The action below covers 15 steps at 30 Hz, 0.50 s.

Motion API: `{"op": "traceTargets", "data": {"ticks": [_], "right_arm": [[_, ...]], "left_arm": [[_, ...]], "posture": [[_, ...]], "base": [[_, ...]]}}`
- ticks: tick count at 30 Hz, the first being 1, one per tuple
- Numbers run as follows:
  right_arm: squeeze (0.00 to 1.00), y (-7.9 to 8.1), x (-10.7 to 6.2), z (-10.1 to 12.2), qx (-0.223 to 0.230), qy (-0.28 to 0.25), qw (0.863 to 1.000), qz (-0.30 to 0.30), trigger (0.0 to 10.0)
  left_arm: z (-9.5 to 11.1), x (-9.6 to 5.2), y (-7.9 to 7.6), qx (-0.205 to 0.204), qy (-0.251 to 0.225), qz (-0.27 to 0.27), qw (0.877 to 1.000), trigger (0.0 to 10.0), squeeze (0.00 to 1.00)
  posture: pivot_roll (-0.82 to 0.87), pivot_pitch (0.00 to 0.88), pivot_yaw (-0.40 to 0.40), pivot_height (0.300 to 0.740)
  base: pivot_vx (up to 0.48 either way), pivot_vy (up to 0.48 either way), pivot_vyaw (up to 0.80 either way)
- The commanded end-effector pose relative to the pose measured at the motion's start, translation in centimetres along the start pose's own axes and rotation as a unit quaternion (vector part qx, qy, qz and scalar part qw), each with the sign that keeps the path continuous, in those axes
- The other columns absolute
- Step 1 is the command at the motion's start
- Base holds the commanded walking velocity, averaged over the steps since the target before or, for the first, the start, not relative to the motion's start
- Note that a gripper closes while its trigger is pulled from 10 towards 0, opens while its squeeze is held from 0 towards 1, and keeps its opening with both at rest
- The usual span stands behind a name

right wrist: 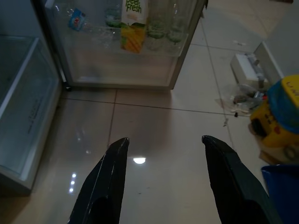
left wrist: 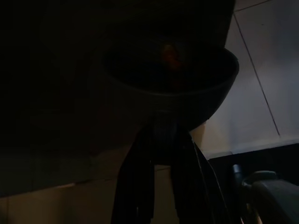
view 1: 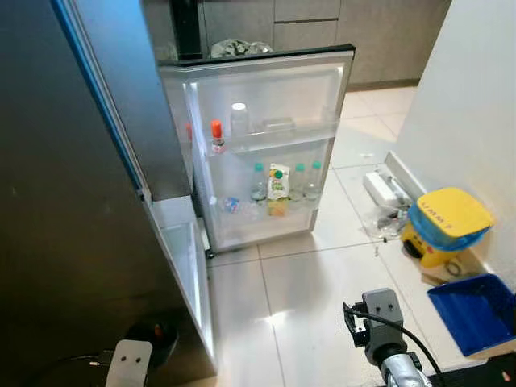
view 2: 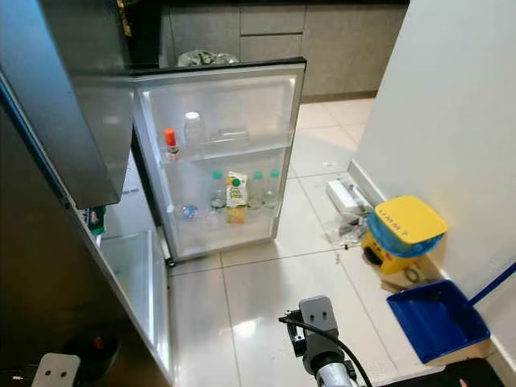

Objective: Restocking fridge

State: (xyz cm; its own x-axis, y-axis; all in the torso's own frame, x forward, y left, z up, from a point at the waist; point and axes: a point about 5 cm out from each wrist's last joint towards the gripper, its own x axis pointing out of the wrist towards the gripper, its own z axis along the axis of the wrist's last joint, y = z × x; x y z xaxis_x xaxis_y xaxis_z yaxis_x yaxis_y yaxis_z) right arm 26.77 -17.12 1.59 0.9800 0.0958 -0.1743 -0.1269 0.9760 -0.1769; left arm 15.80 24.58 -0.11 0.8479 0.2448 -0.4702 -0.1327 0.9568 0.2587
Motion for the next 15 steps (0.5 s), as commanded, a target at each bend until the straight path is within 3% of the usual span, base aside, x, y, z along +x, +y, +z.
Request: {"op": "traceTargets", "data": {"ticks": [1, 4, 10, 15], "right_arm": [[0.00, 0.0, -0.4, -0.6, -0.007, 0.014, 1.000, 0.002, 10.0], [0.00, -0.2, -0.8, -0.7, -0.015, 0.020, 1.000, 0.007, 10.0], [0.00, -0.8, -1.4, -1.1, -0.031, 0.032, 0.999, 0.017, 10.0], [0.00, -0.3, -1.0, -0.9, -0.024, 0.032, 0.999, 0.019, 10.0]], "left_arm": [[-0.9, -0.4, 0.0, -0.019, 0.012, 0.010, 1.000, 10.0, 0.00], [-1.2, -0.8, 0.6, -0.034, 0.014, 0.027, 0.999, 10.0, 0.00], [-0.9, -2.3, -0.7, -0.016, -0.011, -0.010, 1.000, 10.0, 0.00], [0.1, -2.8, -1.6, -0.025, -0.032, -0.033, 0.999, 10.0, 0.00]], "posture": [[-0.07, 0.124, -0.017, 0.740], [-0.08, 0.122, -0.037, 0.740], [-0.07, 0.119, -0.060, 0.740], [-0.05, 0.113, -0.055, 0.740]], "base": [[0.000, 0.000, 0.00], [0.000, 0.000, 0.00], [0.000, 0.000, 0.00], [0.000, 0.000, 0.00]]}}
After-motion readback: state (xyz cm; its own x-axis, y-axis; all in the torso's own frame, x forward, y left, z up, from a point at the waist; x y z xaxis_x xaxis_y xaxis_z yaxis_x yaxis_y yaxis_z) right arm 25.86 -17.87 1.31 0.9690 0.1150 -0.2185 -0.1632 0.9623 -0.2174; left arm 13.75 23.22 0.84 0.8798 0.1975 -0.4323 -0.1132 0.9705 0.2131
